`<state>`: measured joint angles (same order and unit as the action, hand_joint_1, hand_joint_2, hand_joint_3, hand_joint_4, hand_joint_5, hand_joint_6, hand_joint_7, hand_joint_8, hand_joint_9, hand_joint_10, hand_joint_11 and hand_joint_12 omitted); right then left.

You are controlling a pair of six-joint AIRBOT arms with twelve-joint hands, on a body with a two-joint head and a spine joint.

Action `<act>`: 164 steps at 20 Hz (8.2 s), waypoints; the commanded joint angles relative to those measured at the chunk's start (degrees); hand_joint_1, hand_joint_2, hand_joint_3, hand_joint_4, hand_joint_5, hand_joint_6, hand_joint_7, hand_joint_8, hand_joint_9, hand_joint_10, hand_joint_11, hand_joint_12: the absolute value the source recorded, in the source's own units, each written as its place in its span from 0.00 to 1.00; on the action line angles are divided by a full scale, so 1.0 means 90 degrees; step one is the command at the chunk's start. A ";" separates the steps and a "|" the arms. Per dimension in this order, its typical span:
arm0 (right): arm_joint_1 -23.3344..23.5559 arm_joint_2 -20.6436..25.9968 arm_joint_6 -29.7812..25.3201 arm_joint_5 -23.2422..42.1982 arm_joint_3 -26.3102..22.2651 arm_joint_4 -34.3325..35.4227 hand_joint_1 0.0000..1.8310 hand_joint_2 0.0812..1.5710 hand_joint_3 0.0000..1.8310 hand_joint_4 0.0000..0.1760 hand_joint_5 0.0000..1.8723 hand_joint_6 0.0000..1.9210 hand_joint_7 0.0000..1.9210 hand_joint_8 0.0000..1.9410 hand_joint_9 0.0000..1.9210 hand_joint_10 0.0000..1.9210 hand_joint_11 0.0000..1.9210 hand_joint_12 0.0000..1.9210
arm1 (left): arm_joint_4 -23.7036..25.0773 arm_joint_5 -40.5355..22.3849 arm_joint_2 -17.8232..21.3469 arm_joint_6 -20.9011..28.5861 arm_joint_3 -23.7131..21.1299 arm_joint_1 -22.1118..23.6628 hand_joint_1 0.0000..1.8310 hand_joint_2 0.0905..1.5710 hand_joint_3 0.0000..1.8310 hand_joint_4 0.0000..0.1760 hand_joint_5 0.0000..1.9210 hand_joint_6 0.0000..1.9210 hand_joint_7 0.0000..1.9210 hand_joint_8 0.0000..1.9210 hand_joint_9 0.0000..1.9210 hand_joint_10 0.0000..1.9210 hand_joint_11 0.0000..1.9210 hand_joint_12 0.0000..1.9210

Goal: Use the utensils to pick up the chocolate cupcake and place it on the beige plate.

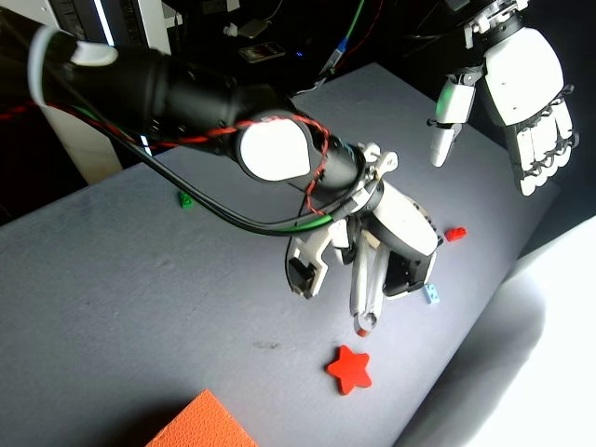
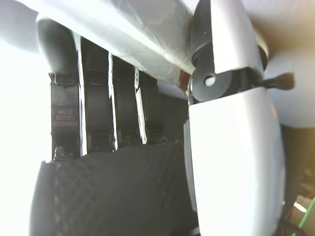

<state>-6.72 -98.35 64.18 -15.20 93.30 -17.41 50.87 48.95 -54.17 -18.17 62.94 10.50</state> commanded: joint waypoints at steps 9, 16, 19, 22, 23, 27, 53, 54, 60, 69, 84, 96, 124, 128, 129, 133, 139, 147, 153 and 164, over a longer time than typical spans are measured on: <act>0.0144 -0.0479 0.0458 0.1040 0.0592 -0.0160 0.76 0.73 0.00 0.00 0.47 0.52 0.43 0.62 0.43 0.74 0.42 0.79 | 0.0467 -0.0183 -0.0008 -0.0036 0.0229 0.0076 0.13 0.65 0.00 0.00 0.08 0.00 0.09 0.00 0.08 0.00 0.00 0.18; 0.0342 -0.0746 0.0737 0.1023 0.0724 -0.0160 0.80 0.73 0.00 0.00 0.43 0.55 0.41 0.62 0.41 0.72 0.44 0.82 | 0.0465 -0.0217 -0.0033 -0.0036 0.0276 0.0094 0.14 0.65 0.00 0.00 0.10 0.00 0.12 0.00 0.11 0.00 0.00 0.22; 0.0372 -0.0864 0.0786 0.1017 0.0848 -0.0160 0.81 0.72 0.00 0.00 0.44 0.52 0.42 0.61 0.42 0.69 0.44 0.84 | 0.0465 -0.0224 -0.0038 -0.0036 0.0281 0.0103 0.12 0.65 0.00 0.00 0.09 0.00 0.10 0.00 0.09 0.00 0.00 0.19; 0.0343 -0.1158 0.0836 0.0998 0.1240 -0.0160 0.74 0.74 0.00 0.00 0.40 0.59 0.44 0.62 0.44 0.76 0.43 0.74 | 0.0465 -0.0222 -0.0043 -0.0036 0.0304 0.0103 0.14 0.65 0.00 0.00 0.09 0.00 0.10 0.00 0.09 0.00 0.00 0.21; 0.0297 -0.1272 0.0856 0.0991 0.1400 -0.0159 0.74 0.74 0.00 0.00 0.40 0.60 0.43 0.62 0.44 0.77 0.44 0.74 | 0.0465 -0.0222 -0.0050 -0.0036 0.0327 0.0110 0.13 0.65 0.00 0.00 0.09 0.00 0.09 0.00 0.09 0.00 0.00 0.20; 0.0206 -0.1374 0.0858 0.1065 0.1470 -0.0155 0.81 0.72 0.00 0.00 0.42 0.54 0.42 0.59 0.43 0.69 0.43 0.86 | 0.0464 -0.0218 -0.0068 -0.0036 0.0388 0.0111 0.15 0.65 0.00 0.00 0.08 0.00 0.10 0.00 0.09 0.00 0.00 0.18; 0.0134 -0.1502 0.1064 0.1116 0.1466 -0.0136 0.73 0.77 0.00 0.00 0.34 0.68 0.40 0.65 0.43 0.78 0.35 0.78 | 0.0382 -0.0262 -0.0131 -0.0038 0.0400 0.0153 0.13 0.65 0.00 0.00 0.07 0.00 0.07 0.00 0.07 0.00 0.00 0.12; 0.0134 -0.1501 0.1072 0.1115 0.1466 -0.0136 0.73 0.77 0.00 0.00 0.34 0.68 0.40 0.65 0.43 0.78 0.35 0.78 | 0.0381 -0.0262 -0.0131 -0.0038 0.0397 0.0153 0.13 0.65 0.00 0.00 0.07 0.00 0.07 0.00 0.07 0.00 0.00 0.12; 0.0134 -0.1498 0.1089 0.1113 0.1467 -0.0137 0.72 0.78 0.00 0.00 0.35 0.68 0.37 0.68 0.41 0.81 0.32 0.80 | 0.0381 -0.0262 -0.0131 -0.0038 0.0394 0.0152 0.14 0.65 0.00 0.00 0.09 0.00 0.09 0.00 0.09 0.00 0.00 0.18; 0.0127 -0.1492 0.1105 0.1112 0.1467 -0.0137 0.63 0.77 0.00 0.04 0.40 0.67 0.40 0.72 0.30 0.59 0.23 0.77 | 0.0381 -0.0262 -0.0130 -0.0038 0.0389 0.0152 0.12 0.65 0.00 0.00 0.08 0.00 0.09 0.00 0.08 0.00 0.00 0.18; 0.0133 -0.1487 0.1150 0.1112 0.1467 -0.0137 0.60 0.77 0.00 0.00 0.40 0.68 0.37 0.25 0.28 0.52 0.20 0.75 | 0.0381 -0.0261 -0.0129 -0.0037 0.0385 0.0154 0.13 0.65 0.00 0.00 0.08 0.00 0.09 0.00 0.08 0.00 0.00 0.14; 0.0115 -0.1474 0.1189 0.1121 0.1467 -0.0138 0.66 0.71 0.00 0.00 0.41 0.09 0.36 0.21 0.26 0.50 0.16 0.76 | 0.0381 -0.0258 -0.0129 -0.0037 0.0377 0.0154 0.15 0.65 0.00 0.00 0.08 0.00 0.10 0.00 0.09 0.00 0.00 0.16; 0.0266 -0.1245 0.1208 0.1236 0.1465 -0.0138 0.65 0.70 0.00 0.00 0.42 0.09 0.37 0.19 0.26 0.49 0.18 0.74 | 0.0334 -0.0232 -0.0120 -0.0036 0.0398 0.0154 0.14 0.65 0.00 0.00 0.08 0.00 0.09 0.00 0.08 0.00 0.00 0.14; 0.0393 -0.1151 0.1184 0.1233 0.1463 -0.0138 0.67 0.70 0.00 0.00 0.43 0.08 0.37 0.20 0.27 0.49 0.18 0.74 | 0.0334 -0.0228 -0.0119 -0.0036 0.0400 0.0154 0.14 0.65 0.00 0.00 0.10 0.00 0.10 0.00 0.09 0.00 0.00 0.17; 0.0412 -0.1135 0.1176 0.1233 0.1463 -0.0138 0.67 0.69 0.00 0.00 0.43 0.08 0.38 0.20 0.27 0.48 0.18 0.74 | 0.0334 -0.0228 -0.0119 -0.0036 0.0400 0.0154 0.14 0.65 0.00 0.00 0.10 0.00 0.10 0.00 0.09 0.00 0.00 0.16; 0.0534 -0.1025 0.1090 0.1156 0.1453 -0.0137 0.65 0.71 0.00 0.00 0.43 0.07 0.38 0.20 0.27 0.49 0.18 0.74 | 0.0334 -0.0228 -0.0119 -0.0036 0.0400 0.0154 0.14 0.65 0.00 0.00 0.08 0.00 0.09 0.00 0.08 0.00 0.00 0.16; 0.0663 -0.0281 0.0987 0.1147 0.0666 -0.0137 0.61 0.76 0.00 0.00 0.41 0.65 0.42 0.19 0.30 0.47 0.19 0.72 | 0.0334 -0.0227 -0.0119 -0.0036 0.0399 0.0154 0.14 0.65 0.00 0.00 0.10 0.00 0.11 0.00 0.10 0.00 0.00 0.19; 0.0462 0.1302 0.0546 0.1183 -0.1172 -0.0133 0.61 0.75 0.00 0.00 0.42 0.65 0.41 0.20 0.29 0.51 0.22 0.74 | 0.0333 -0.0207 -0.0119 -0.0034 0.0396 0.0155 0.14 0.65 0.00 0.00 0.08 0.00 0.10 0.00 0.08 0.00 0.00 0.19; -0.0136 0.1813 0.0204 0.1632 -0.2007 -0.0134 0.60 0.77 0.00 0.00 0.40 0.68 0.39 0.20 0.29 0.50 0.20 0.74 | 0.0276 -0.0176 -0.0117 -0.0035 0.0396 0.0155 0.15 0.64 0.00 0.00 0.08 0.00 0.09 0.00 0.07 0.00 0.00 0.15; -0.0998 0.2168 -0.0319 0.1995 -0.2557 -0.0131 0.61 0.76 0.00 0.00 0.41 0.67 0.40 0.21 0.30 0.48 0.19 0.74 | 0.0254 -0.0162 -0.0114 -0.0035 0.0375 0.0158 0.15 0.64 0.00 0.00 0.10 0.00 0.12 0.00 0.10 0.00 0.00 0.22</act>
<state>-16.03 -79.07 61.34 -3.25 70.41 -18.28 49.23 49.58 -55.55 -18.20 66.39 11.20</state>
